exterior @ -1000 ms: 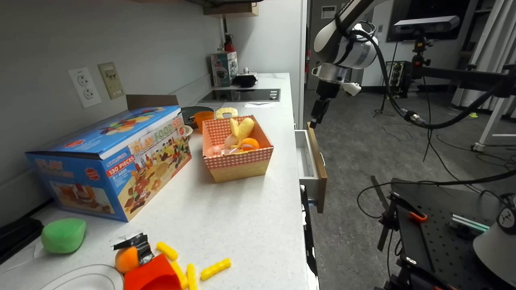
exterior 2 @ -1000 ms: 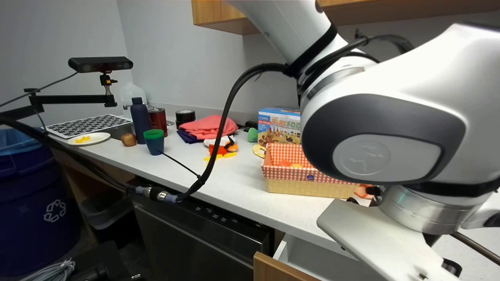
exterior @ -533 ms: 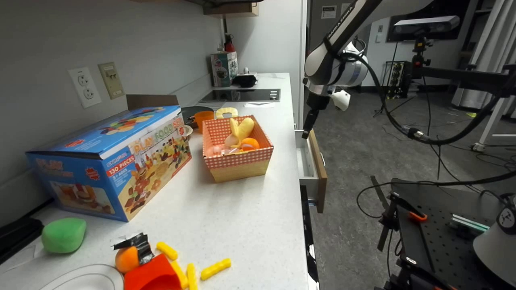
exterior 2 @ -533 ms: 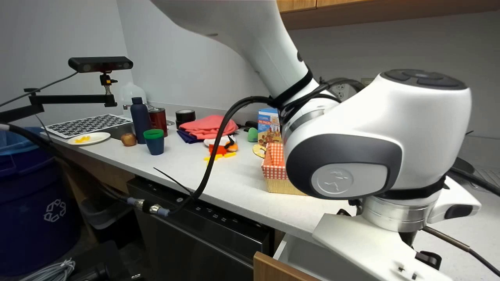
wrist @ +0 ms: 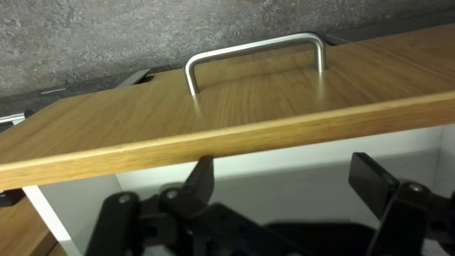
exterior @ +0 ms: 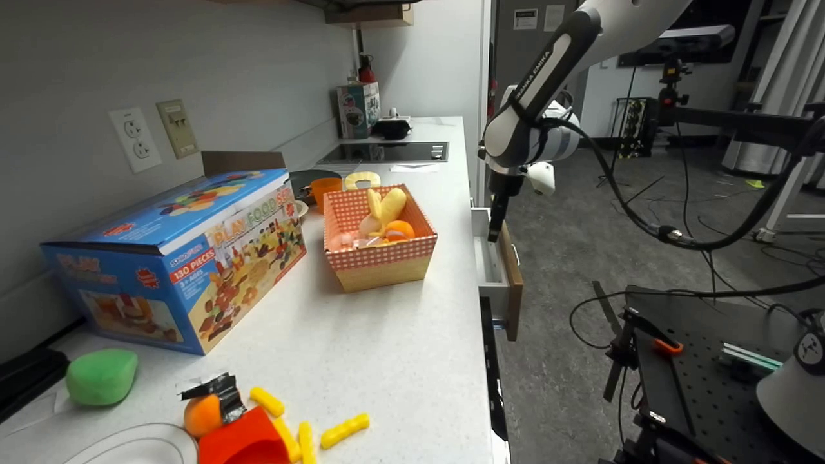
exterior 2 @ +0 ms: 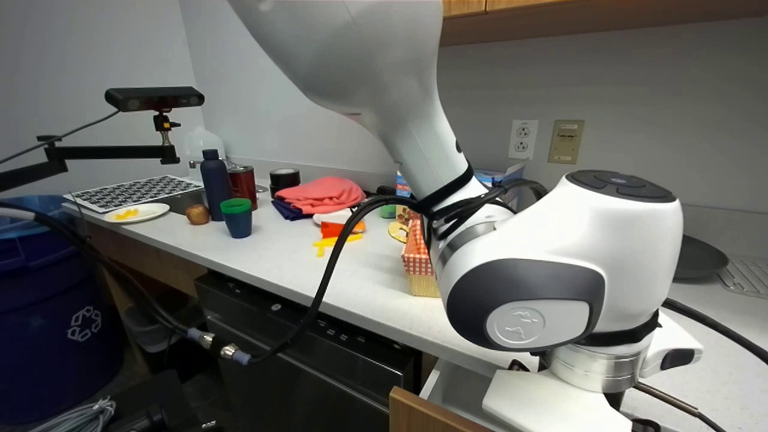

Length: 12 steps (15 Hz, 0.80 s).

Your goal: Pick up the plush toy from the counter and put it in the drawer and close it

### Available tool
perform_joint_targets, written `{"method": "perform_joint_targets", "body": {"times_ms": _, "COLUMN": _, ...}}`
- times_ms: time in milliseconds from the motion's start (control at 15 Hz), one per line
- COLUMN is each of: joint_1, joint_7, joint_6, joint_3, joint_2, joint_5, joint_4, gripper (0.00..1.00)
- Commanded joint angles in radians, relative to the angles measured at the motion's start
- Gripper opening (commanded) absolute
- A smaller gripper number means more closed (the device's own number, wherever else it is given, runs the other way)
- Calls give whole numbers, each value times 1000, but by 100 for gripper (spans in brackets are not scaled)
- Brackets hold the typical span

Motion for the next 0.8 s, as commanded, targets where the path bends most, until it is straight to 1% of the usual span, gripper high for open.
{"method": "perform_joint_targets", "body": {"times_ms": 0, "joint_1": -19, "joint_7": 9, "joint_6": 12, "joint_3": 31, "joint_2": 27, "joint_5": -59, "joint_4": 21, "gripper": 100}}
{"method": "perform_joint_targets", "body": {"times_ms": 267, "joint_1": -18, "joint_7": 16, "joint_6": 3, "joint_3": 44, "joint_2": 49, "joint_5": -88, "joint_4": 35, "gripper": 100}}
{"method": "perform_joint_targets", "body": {"times_ms": 467, "joint_1": -9, "joint_7": 35, "joint_6": -2, "joint_3": 31, "joint_2": 67, "joint_5": -128, "joint_4": 42, "gripper": 100}}
{"method": "perform_joint_targets", "body": {"times_ms": 733, "joint_1": -4, "joint_7": 105, "joint_6": -23, "joint_3": -11, "joint_2": 89, "joint_5": -198, "joint_4": 55, "gripper": 100}}
